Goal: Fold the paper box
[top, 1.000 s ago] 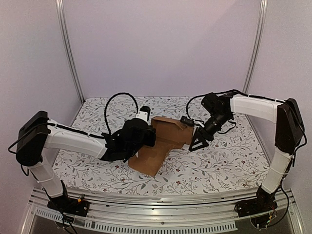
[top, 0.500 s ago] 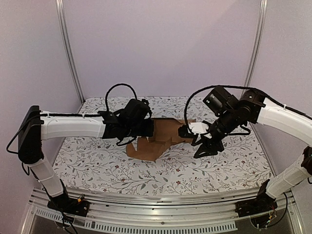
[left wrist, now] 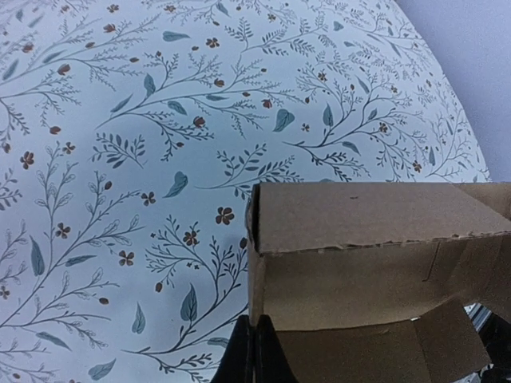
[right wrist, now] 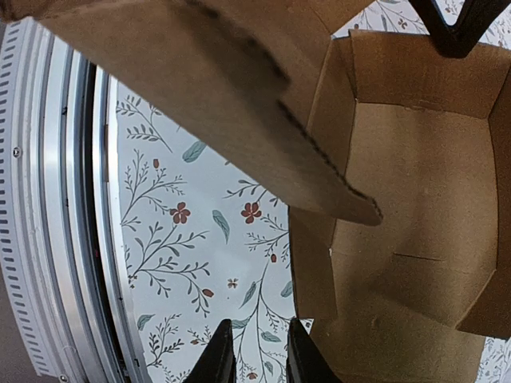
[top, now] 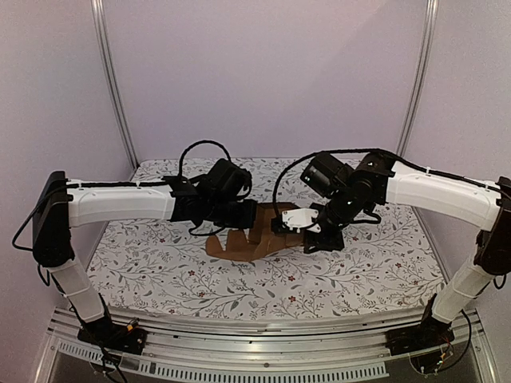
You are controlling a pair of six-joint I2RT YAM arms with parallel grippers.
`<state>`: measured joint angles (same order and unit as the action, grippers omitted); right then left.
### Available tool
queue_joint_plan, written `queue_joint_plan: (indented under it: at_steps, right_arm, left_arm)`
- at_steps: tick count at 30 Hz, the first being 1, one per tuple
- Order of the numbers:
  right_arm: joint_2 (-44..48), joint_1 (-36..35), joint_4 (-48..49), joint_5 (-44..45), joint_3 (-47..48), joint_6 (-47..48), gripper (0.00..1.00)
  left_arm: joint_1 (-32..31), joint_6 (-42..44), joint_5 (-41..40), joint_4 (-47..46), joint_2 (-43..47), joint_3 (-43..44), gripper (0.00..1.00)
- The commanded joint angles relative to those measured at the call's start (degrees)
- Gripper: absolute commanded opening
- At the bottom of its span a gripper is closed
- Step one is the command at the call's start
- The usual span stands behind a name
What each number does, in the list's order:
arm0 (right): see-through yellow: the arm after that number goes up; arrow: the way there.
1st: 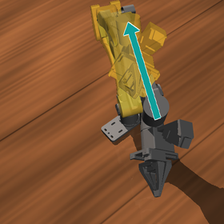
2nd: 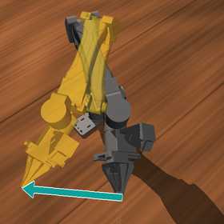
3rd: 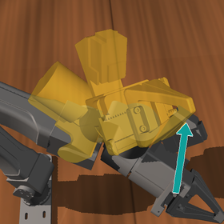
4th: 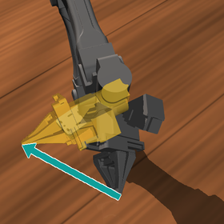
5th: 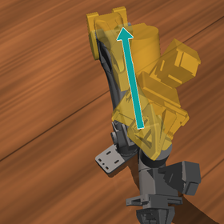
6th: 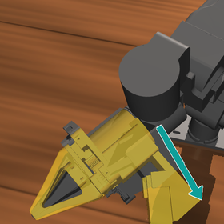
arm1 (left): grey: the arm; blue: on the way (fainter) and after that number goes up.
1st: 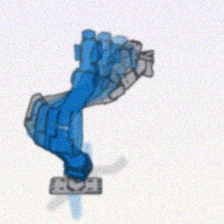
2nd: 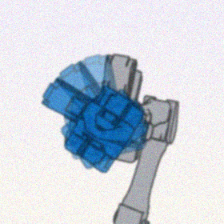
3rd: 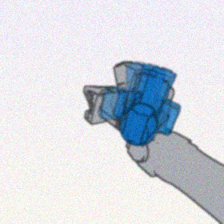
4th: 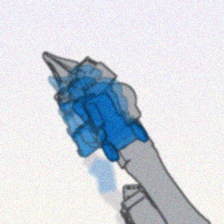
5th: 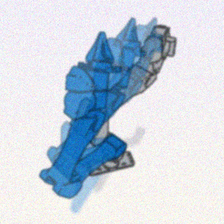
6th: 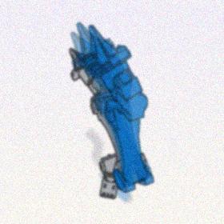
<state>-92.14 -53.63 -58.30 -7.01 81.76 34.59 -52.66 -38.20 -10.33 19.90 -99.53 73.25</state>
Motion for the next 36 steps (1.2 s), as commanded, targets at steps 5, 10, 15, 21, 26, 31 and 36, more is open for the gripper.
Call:
queue_joint_plan:
  at_steps: [5,10,15,21,26,31,36]
  right_arm:
    - [-3.07,-0.38,1.88,6.45,2.86,-2.74,0.19]
    - [-3.60,-0.40,3.53,9.67,3.72,-3.84,0.18]
    - [-4.23,-0.43,3.66,7.77,4.55,-4.58,0.18]
    - [-4.74,-0.35,3.37,4.62,3.88,-5.23,0.18]
    - [-4.03,-0.40,3.19,3.19,3.26,-5.24,0.18]
    - [-3.69,-0.42,3.19,3.60,2.54,-5.15,0.18]
    - [0.63,-0.02,1.58,3.05,2.85,-4.31,0.20]
  left_arm:
    - [0.54,-0.91,4.76,0.22,0.17,-0.13,0.00]
    - [0.55,-1.09,7.01,-1.93,0.92,-1.37,0.00]
    - [-0.02,-0.62,9.44,-4.97,1.18,-2.30,0.00]
    - [-0.96,0.18,12.67,-8.89,1.58,-3.04,0.00]
    - [-1.30,0.14,13.30,-11.75,2.02,-4.30,0.00]
    - [-1.39,0.30,13.17,-15.84,3.71,-6.61,0.00]
    - [-1.07,1.24,5.63,-8.21,2.81,-5.61,0.00]
